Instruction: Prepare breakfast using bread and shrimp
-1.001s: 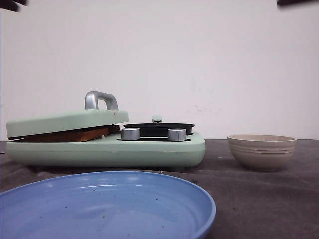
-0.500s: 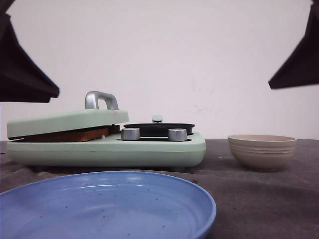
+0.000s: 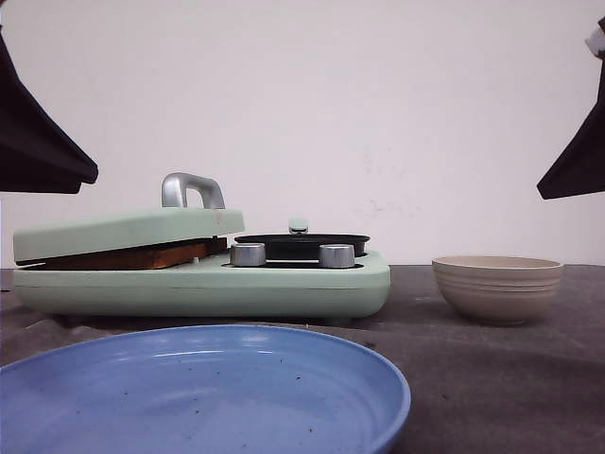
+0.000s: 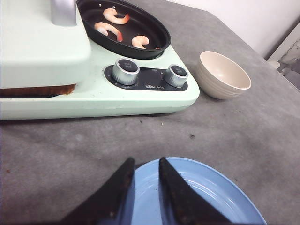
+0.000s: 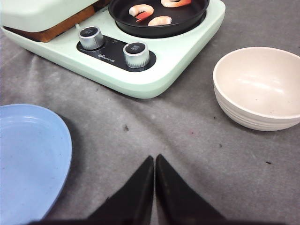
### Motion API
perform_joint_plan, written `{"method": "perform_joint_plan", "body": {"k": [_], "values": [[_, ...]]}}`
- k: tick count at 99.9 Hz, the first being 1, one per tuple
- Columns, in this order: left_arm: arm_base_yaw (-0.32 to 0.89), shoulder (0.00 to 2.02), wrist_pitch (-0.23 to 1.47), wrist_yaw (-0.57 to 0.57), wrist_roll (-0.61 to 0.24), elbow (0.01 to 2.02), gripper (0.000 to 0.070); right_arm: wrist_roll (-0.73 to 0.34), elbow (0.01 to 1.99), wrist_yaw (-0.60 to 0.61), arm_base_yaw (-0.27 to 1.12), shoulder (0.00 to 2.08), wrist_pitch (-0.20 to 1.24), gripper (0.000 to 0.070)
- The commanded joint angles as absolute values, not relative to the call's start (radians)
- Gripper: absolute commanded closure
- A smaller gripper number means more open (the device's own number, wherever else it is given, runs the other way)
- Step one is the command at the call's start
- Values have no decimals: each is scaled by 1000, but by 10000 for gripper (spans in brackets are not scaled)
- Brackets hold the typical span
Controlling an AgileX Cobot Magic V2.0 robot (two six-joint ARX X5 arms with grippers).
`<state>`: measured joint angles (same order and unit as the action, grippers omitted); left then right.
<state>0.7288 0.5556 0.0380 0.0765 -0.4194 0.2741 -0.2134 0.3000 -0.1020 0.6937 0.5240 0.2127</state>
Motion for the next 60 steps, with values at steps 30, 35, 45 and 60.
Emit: {"method": "perform_joint_plan", "body": {"k": [30, 35, 45, 60], "values": [[737, 559, 29, 75, -427, 284, 700, -218, 301, -105, 702, 526, 203, 700], [737, 559, 29, 75, -427, 284, 700, -217, 301, -105, 702, 526, 203, 700], [737, 559, 34, 75, -428, 284, 700, -218, 301, -105, 702, 526, 203, 700], [693, 473, 68, 76, -418, 274, 700, -217, 301, -105, 702, 526, 203, 700]]}}
